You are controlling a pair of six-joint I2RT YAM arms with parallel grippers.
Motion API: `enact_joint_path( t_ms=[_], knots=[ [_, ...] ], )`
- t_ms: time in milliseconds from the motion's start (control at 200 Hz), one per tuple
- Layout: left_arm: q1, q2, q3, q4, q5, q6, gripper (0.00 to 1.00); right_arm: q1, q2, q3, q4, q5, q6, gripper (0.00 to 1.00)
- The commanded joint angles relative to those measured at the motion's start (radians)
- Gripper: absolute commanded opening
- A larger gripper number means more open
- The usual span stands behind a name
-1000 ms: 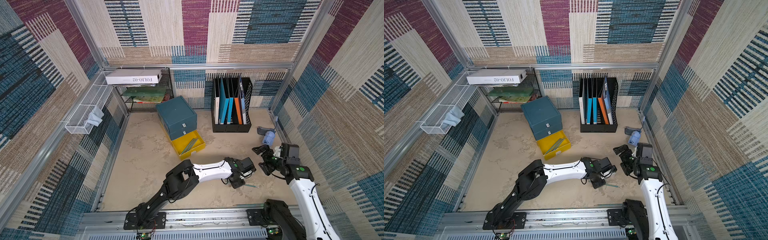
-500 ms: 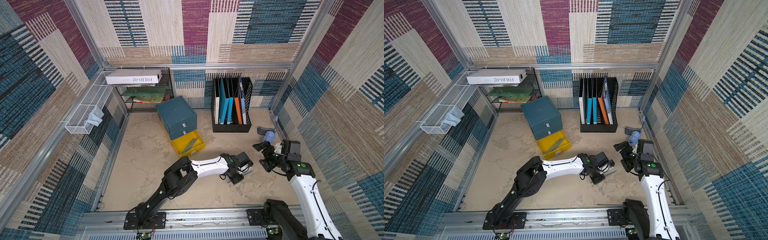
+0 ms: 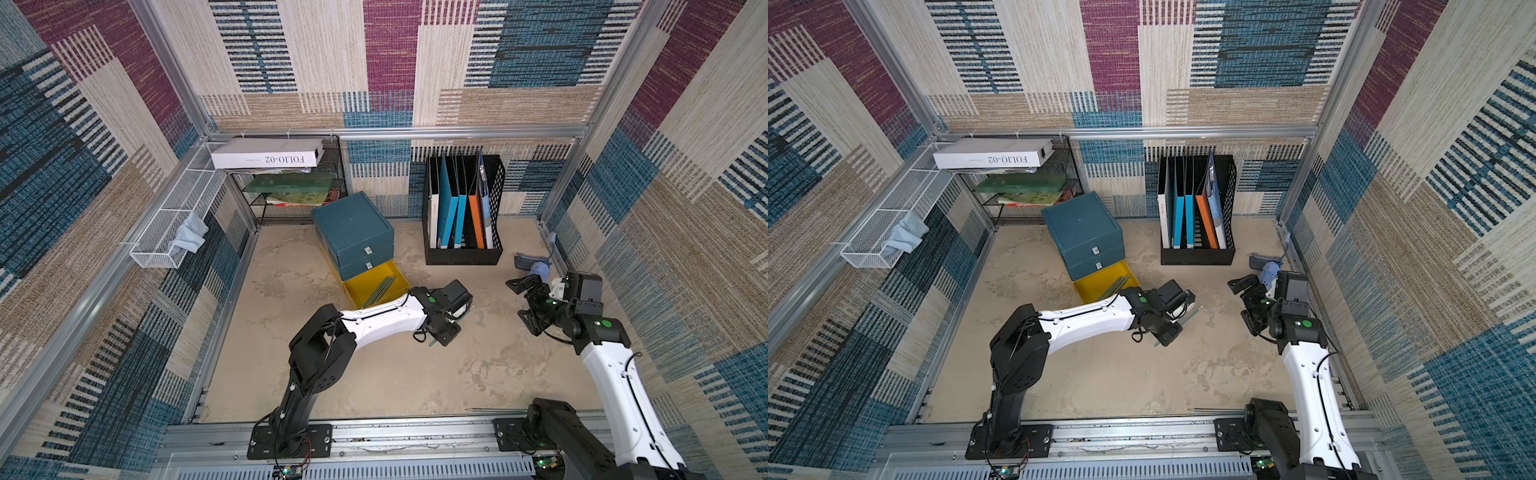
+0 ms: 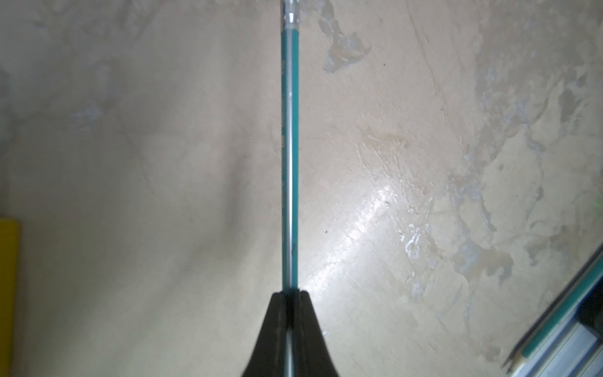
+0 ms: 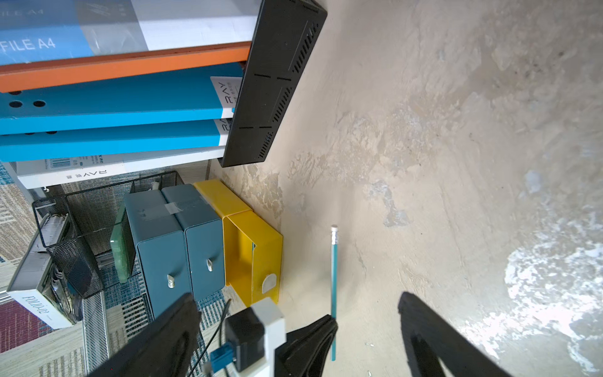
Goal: Please place the pencils in the drawer according to their color
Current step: Pick up the pencil from the center of the board, then place the pencil in the drawer.
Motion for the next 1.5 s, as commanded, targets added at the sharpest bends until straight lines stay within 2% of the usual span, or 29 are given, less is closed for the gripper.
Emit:
enact_joint_path(
  t_ms=[0,225,396,546,1002,1172,1287,1322,1382,1493],
  knots=[
    [0.031,-0.058,-0.017,0.001,-0.094,-0.011,0.00,0.000,-0.001,-0.005,0.027,-0.009,0.011,0.99],
    [0.177,-0.167,-0.077,0.016,-0.208,0.040,0.00,0.001,0.008,-0.014,0.057,-0.024,0.024,0.99],
    [0.297,-0.183,-0.105,0.033,-0.285,0.104,0.00,0.001,0.010,-0.032,0.081,-0.044,0.037,0.99],
    [0.364,-0.177,-0.128,0.046,-0.318,0.154,0.00,0.001,0.008,-0.046,0.095,-0.051,0.041,0.99],
    [0.396,-0.184,-0.237,0.008,-0.344,0.165,0.00,0.002,0.027,-0.062,0.151,-0.074,0.055,0.99],
    [0.397,-0.151,-0.220,-0.030,-0.321,0.155,0.00,0.001,0.035,-0.060,0.155,-0.079,0.054,0.99],
    [0.397,-0.132,-0.189,-0.051,-0.305,0.146,0.38,0.002,0.039,-0.053,0.153,-0.079,0.048,0.99],
    [0.396,-0.135,-0.179,-0.055,-0.291,0.146,0.46,0.002,0.041,-0.051,0.153,-0.080,0.045,0.99],
    [0.396,-0.132,-0.158,-0.059,-0.282,0.146,0.54,0.001,0.042,-0.048,0.150,-0.080,0.043,0.99],
    [0.395,-0.136,-0.108,-0.082,-0.265,0.139,0.56,0.002,0.042,-0.046,0.153,-0.081,0.045,0.99]
  ],
)
